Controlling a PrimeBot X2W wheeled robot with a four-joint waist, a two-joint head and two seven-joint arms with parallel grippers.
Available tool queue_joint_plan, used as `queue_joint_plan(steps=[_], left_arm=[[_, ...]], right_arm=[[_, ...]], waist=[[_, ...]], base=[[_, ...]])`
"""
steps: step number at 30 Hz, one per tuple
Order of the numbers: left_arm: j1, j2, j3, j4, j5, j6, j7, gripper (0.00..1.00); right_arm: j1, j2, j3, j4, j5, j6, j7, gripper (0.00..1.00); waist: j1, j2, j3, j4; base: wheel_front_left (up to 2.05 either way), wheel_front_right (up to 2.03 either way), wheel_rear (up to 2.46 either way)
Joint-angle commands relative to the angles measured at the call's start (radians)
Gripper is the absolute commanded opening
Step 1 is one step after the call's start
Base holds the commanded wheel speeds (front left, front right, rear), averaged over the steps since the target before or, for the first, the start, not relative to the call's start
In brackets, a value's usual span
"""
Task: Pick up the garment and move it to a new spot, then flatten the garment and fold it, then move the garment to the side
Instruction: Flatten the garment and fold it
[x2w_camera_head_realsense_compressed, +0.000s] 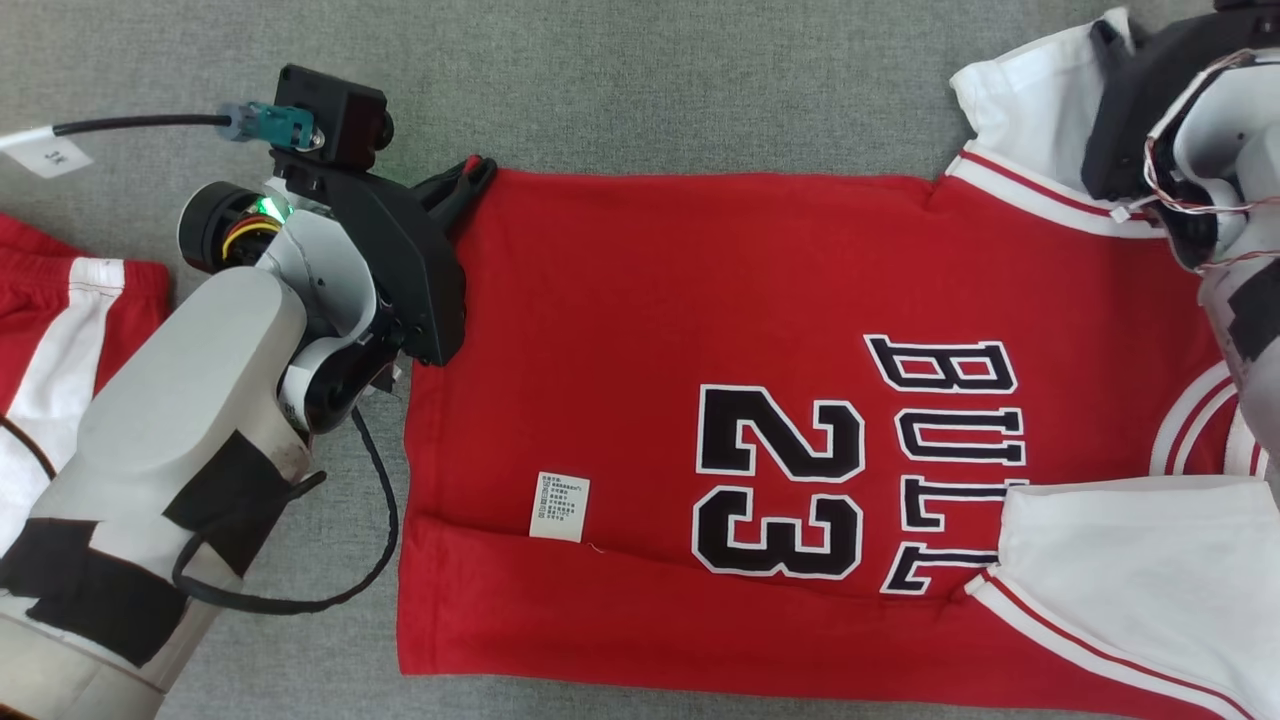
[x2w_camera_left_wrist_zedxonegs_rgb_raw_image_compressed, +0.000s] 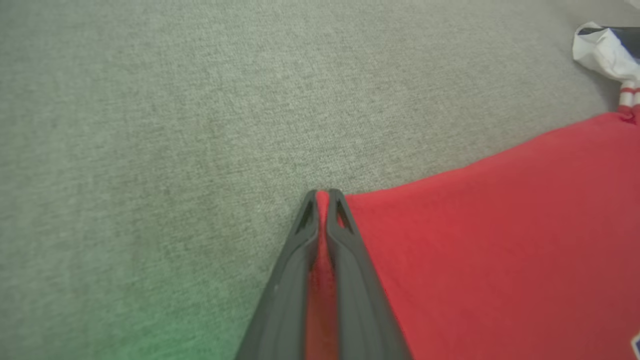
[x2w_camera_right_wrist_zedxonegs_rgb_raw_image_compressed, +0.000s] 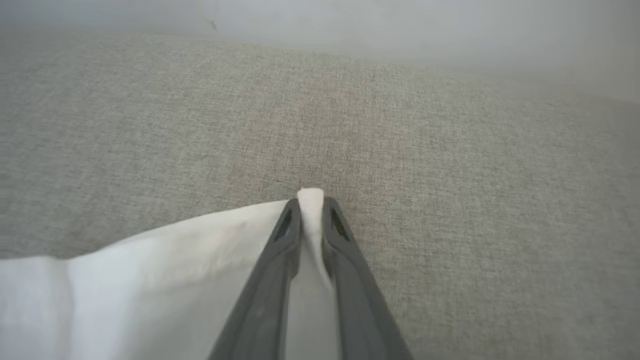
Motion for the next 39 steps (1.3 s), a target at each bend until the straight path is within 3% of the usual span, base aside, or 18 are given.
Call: queue_joint_plan(steps=[1, 12, 25, 31, 39], left_arm=[[0.011, 0.000, -0.010, 0.017, -0.010, 0.003, -0.007, 0.00], [0.053, 0.002, 0.005, 0.071, -0.034, 0.003, -0.158, 0.00], [0.212, 0.014, 0.014, 0.104, -0.032, 0.018, -0.329, 0.00], [0.321, 0.030, 0.013, 0.052, -0.005, 0.063, -0.451, 0.00], [0.487, 0.046, 0.026, -0.067, 0.016, 0.142, -0.544, 0.00]], right_arm=[[0.008, 0.007, 0.005, 0.014, 0.007, -0.003, -0.002, 0.00], [0.095, -0.030, 0.011, -0.048, 0.102, -0.003, -0.192, 0.00], [0.400, -0.111, 0.120, -0.330, 0.258, -0.003, -0.375, 0.00], [0.597, -0.148, 0.104, -0.485, 0.289, -0.003, -0.414, 0.00], [0.819, -0.147, -0.013, -0.620, 0.275, -0.002, -0.423, 0.00]], waist=[[0.0001, 0.0000, -0.006, -0.005], [0.0001, 0.0000, -0.109, -0.055], [0.0001, 0.0000, -0.253, -0.116], [0.0001, 0.0000, -0.309, -0.133], [0.0001, 0.0000, -0.343, -0.132]], base=[[0.00, 0.00, 0.00], [0.00, 0.00, 0.00], [0.00, 0.00, 0.00], [0.00, 0.00, 0.00], [0.00, 0.00, 0.00]])
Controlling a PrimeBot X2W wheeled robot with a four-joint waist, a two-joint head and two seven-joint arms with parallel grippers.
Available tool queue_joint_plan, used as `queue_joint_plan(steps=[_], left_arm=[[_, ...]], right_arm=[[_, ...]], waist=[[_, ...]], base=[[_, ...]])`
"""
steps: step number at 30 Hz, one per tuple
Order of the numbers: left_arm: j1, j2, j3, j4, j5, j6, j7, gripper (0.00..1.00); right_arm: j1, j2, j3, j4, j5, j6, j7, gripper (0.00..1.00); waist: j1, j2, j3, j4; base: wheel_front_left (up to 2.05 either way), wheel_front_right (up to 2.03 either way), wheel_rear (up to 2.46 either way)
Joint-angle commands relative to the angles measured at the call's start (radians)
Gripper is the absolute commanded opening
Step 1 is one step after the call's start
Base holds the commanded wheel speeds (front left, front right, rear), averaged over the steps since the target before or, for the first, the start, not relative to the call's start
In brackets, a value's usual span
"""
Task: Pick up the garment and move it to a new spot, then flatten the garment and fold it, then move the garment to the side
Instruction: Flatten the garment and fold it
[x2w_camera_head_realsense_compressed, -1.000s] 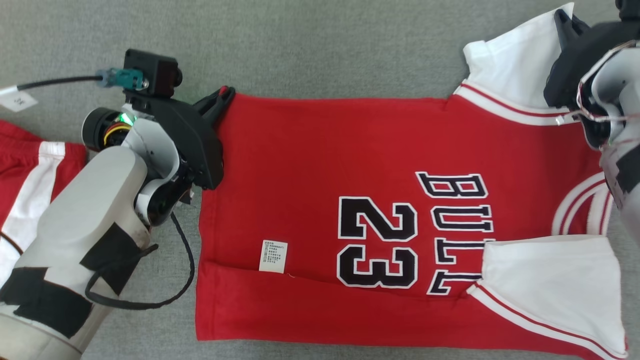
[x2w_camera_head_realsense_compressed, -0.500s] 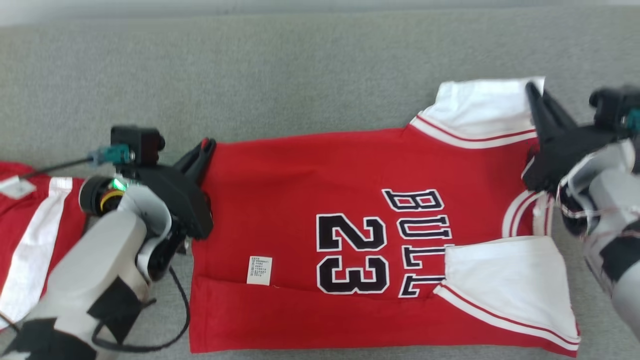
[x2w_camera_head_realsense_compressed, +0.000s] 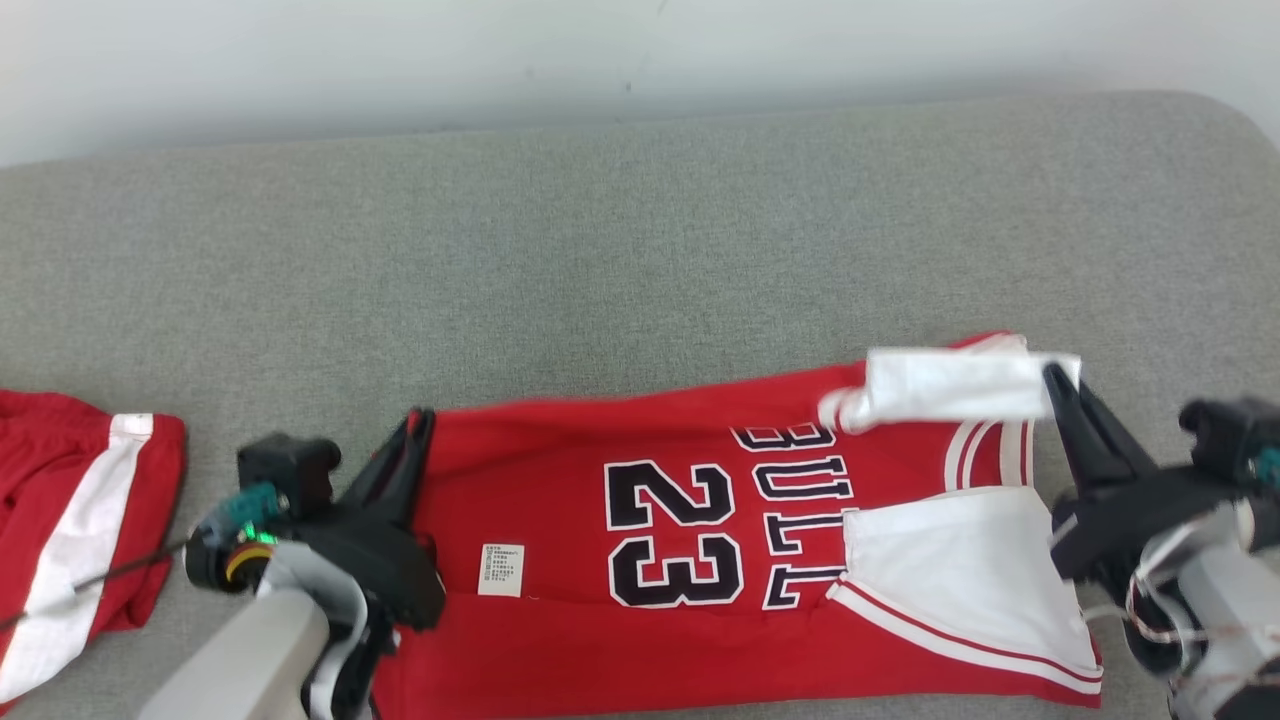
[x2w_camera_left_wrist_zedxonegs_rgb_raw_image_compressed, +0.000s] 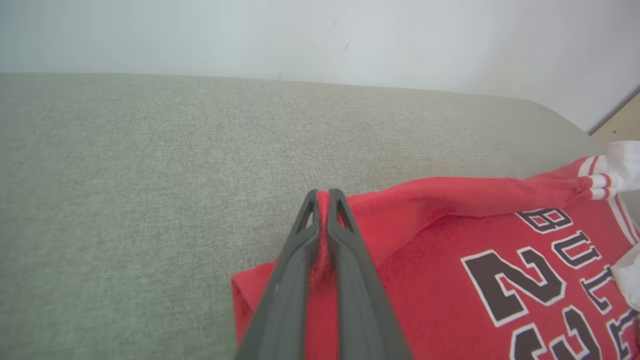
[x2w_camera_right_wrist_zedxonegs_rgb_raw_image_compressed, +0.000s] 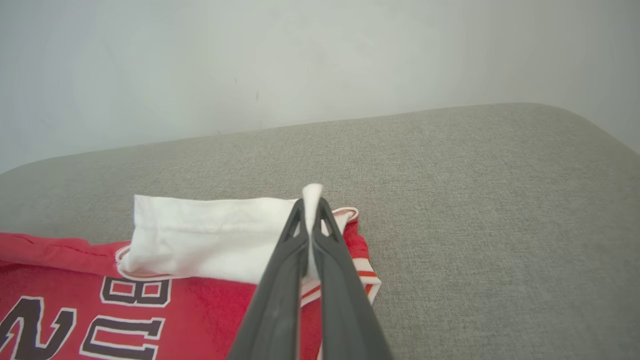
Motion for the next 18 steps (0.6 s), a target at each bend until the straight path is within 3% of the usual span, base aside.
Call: queue_joint_plan(steps=[1, 10, 16, 17, 18], left_arm=[[0.017, 0.007, 0.001, -0.009, 0.009, 0.008, -0.008, 0.00], [0.165, 0.000, 0.066, -0.123, 0.060, 0.069, -0.028, 0.00], [0.254, -0.025, 0.153, -0.193, 0.133, 0.077, -0.026, 0.00], [0.262, -0.031, 0.163, -0.197, 0.146, 0.077, -0.027, 0.22], [0.272, -0.035, 0.172, -0.201, 0.164, 0.075, -0.027, 0.87]], right_arm=[[0.022, 0.001, -0.010, -0.010, -0.012, -0.002, -0.005, 0.00], [0.254, 0.045, -0.152, -0.161, -0.108, -0.003, -0.006, 0.00], [0.372, 0.092, -0.241, -0.220, -0.159, -0.003, 0.029, 0.00], [0.385, 0.097, -0.254, -0.226, -0.168, -0.002, 0.036, 0.00], [0.397, 0.104, -0.265, -0.233, -0.176, -0.003, 0.042, 0.48]], waist=[[0.0002, 0.0001, -0.009, 0.001], [0.0002, 0.0001, -0.033, 0.017], [0.0002, 0.0001, -0.050, 0.023], [0.0002, 0.0001, -0.053, 0.023], [0.0002, 0.0001, -0.056, 0.023]], base=[[0.00, 0.00, 0.00], [0.00, 0.00, 0.00], [0.00, 0.00, 0.00], [0.00, 0.00, 0.00], [0.00, 0.00, 0.00]])
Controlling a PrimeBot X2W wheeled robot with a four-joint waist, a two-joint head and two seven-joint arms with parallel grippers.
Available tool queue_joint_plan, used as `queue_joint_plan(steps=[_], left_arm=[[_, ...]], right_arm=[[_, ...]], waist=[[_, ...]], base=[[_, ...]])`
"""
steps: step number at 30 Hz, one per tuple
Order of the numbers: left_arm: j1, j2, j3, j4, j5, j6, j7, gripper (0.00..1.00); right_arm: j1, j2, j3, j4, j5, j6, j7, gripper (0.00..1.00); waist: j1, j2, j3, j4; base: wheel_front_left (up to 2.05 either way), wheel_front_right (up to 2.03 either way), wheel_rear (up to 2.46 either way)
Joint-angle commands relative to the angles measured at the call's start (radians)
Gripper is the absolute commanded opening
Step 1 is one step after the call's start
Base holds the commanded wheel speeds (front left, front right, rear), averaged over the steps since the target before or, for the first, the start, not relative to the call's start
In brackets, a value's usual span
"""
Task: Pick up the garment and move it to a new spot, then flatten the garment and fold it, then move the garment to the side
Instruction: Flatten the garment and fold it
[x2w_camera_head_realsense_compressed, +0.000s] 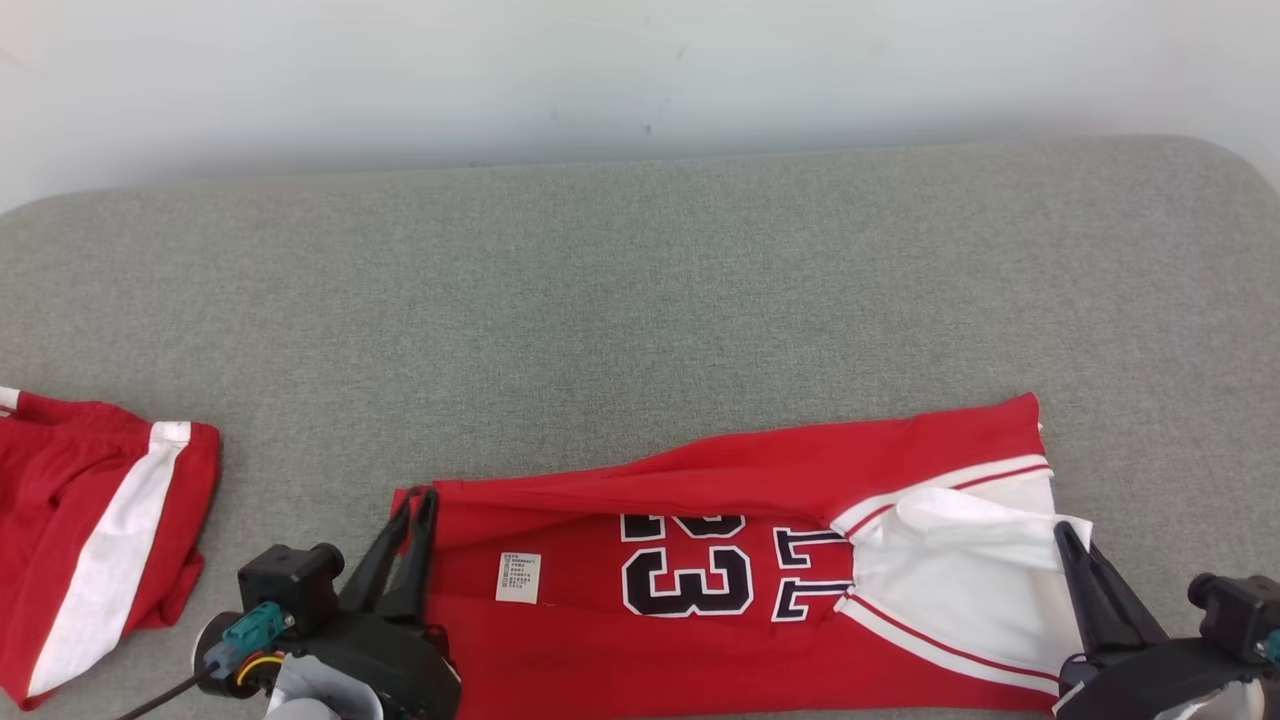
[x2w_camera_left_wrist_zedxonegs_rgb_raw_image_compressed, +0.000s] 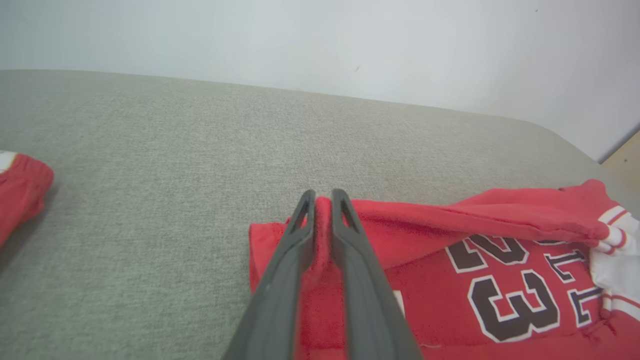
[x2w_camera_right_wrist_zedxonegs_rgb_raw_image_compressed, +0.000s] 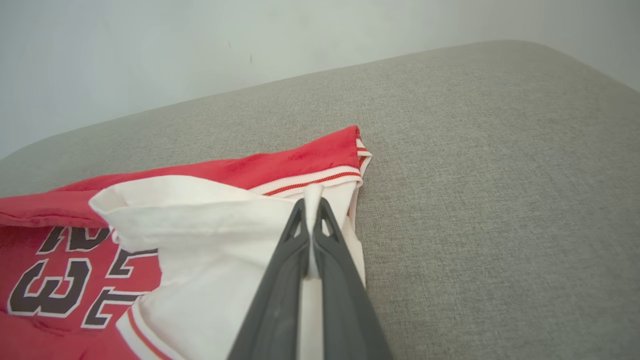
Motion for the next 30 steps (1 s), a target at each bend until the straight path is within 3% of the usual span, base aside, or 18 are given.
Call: queue_joint_plan(steps=[1, 12, 19, 23, 30], left_arm=[[0.013, -0.010, 0.018, -0.010, 0.020, -0.002, -0.003, 1.00], [0.155, -0.098, 0.262, -0.124, 0.189, -0.025, -0.003, 1.00], [0.254, -0.168, 0.443, -0.231, 0.377, -0.051, -0.003, 1.00], [0.310, -0.208, 0.504, -0.265, 0.475, -0.070, -0.003, 1.00], [0.366, -0.263, 0.571, -0.267, 0.549, -0.112, -0.003, 1.00]], right_arm=[[0.012, 0.009, -0.012, -0.011, -0.007, -0.002, 0.003, 1.00], [0.064, 0.033, -0.108, -0.066, -0.048, -0.002, 0.064, 1.00], [0.025, 0.036, -0.140, -0.004, -0.087, -0.002, 0.149, 1.00], [0.008, 0.035, -0.135, 0.040, -0.094, -0.002, 0.180, 1.00], [-0.023, 0.037, -0.118, 0.135, -0.084, -0.002, 0.205, 1.00]], waist=[[0.0002, 0.0001, -0.005, 0.001], [0.0002, 0.0001, -0.036, 0.005], [0.0002, 0.0001, -0.054, 0.029], [0.0002, 0.0001, -0.060, 0.047], [0.0002, 0.0001, -0.067, 0.069]], base=[[0.00, 0.00, 0.00], [0.00, 0.00, 0.00], [0.00, 0.00, 0.00], [0.00, 0.00, 0.00], [0.00, 0.00, 0.00]])
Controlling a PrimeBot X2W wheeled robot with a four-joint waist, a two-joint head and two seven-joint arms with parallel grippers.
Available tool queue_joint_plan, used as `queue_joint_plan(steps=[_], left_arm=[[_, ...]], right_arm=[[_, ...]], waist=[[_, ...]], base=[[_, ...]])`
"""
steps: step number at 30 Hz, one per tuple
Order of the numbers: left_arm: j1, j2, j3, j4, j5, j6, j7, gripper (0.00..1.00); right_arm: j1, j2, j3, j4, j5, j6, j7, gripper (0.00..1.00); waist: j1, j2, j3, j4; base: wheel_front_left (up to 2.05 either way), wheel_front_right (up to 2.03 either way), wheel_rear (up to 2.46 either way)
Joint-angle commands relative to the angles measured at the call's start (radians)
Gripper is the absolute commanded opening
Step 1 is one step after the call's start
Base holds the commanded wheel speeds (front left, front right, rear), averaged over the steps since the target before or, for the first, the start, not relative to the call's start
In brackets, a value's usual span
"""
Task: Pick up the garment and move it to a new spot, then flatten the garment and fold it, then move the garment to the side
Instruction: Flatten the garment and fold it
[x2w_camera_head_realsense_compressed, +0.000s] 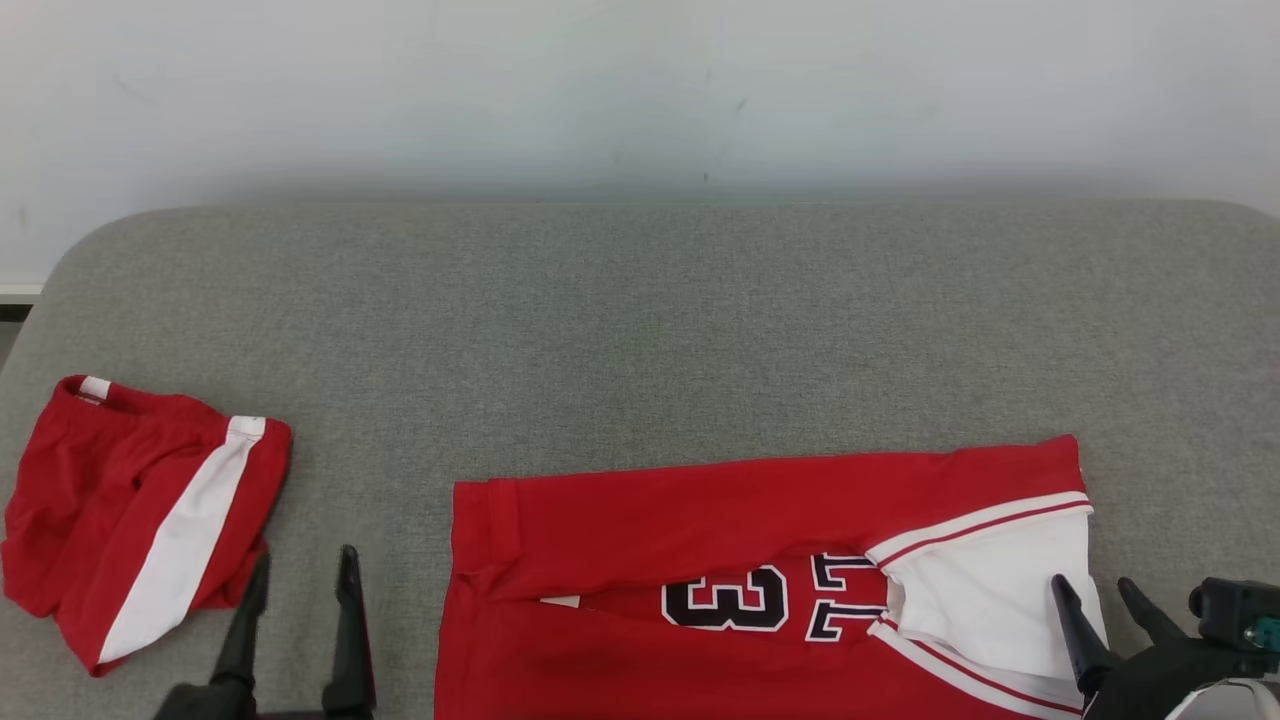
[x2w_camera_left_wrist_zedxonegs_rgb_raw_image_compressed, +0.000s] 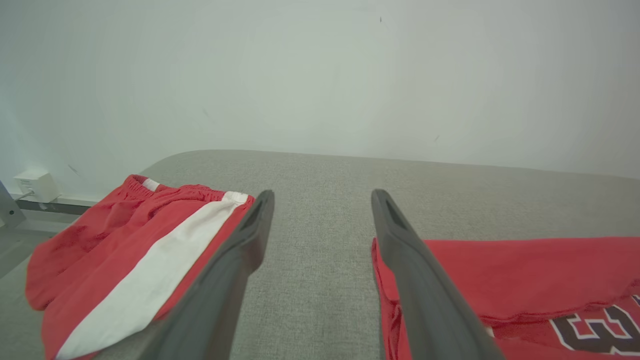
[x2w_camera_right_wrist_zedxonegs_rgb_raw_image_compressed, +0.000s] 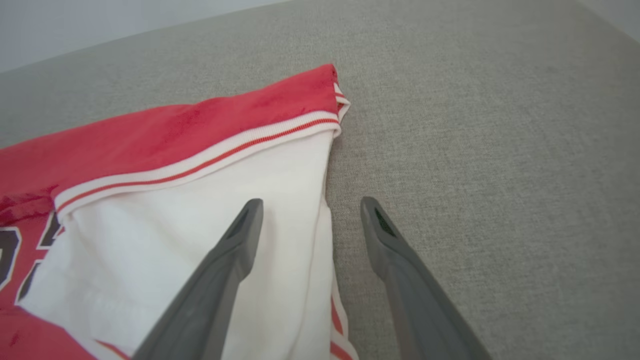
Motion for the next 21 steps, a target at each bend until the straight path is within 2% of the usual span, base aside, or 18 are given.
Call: queue_joint_plan(steps=[1, 8, 17, 18, 19, 20, 21], left_arm=[[0.025, -0.011, -0.001, -0.002, 0.027, -0.003, -0.003, 1.00], [0.042, -0.038, 0.042, 0.011, 0.070, -0.037, -0.003, 1.00], [0.050, -0.060, 0.060, 0.007, 0.100, -0.049, -0.003, 1.00], [0.049, -0.061, 0.061, 0.008, 0.102, -0.051, -0.003, 1.00], [0.049, -0.062, 0.062, 0.008, 0.102, -0.053, -0.003, 1.00], [0.049, -0.063, 0.063, 0.009, 0.101, -0.052, -0.003, 1.00], [0.050, -0.064, 0.064, 0.010, 0.100, -0.054, -0.003, 1.00]], right_arm=[[-0.009, 0.000, 0.010, 0.020, -0.001, -0.002, 0.004, 1.00], [-0.059, -0.009, 0.070, 0.143, 0.014, -0.002, 0.018, 1.00], [-0.114, 0.006, 0.154, 0.282, 0.059, -0.002, 0.024, 1.00], [-0.120, 0.010, 0.167, 0.292, 0.068, -0.002, 0.028, 0.89], [-0.125, 0.015, 0.178, 0.299, 0.077, -0.002, 0.032, 0.36], [-0.129, 0.017, 0.192, 0.305, 0.085, -0.001, 0.036, 0.00], [-0.134, 0.015, 0.203, 0.311, 0.094, -0.001, 0.039, 0.00]], waist=[[0.0000, 0.0001, -0.004, 0.007], [0.0000, 0.0001, -0.008, 0.021], [0.0000, 0.0001, -0.013, 0.024], [0.0000, 0.0001, -0.013, 0.024], [0.0000, 0.0001, -0.014, 0.024], [0.0000, 0.0001, -0.014, 0.024], [0.0000, 0.0001, -0.015, 0.024]], base=[[0.00, 0.00, 0.00], [0.00, 0.00, 0.00], [0.00, 0.00, 0.00], [0.00, 0.00, 0.00], [0.00, 0.00, 0.00], [0.00, 0.00, 0.00], [0.00, 0.00, 0.00]])
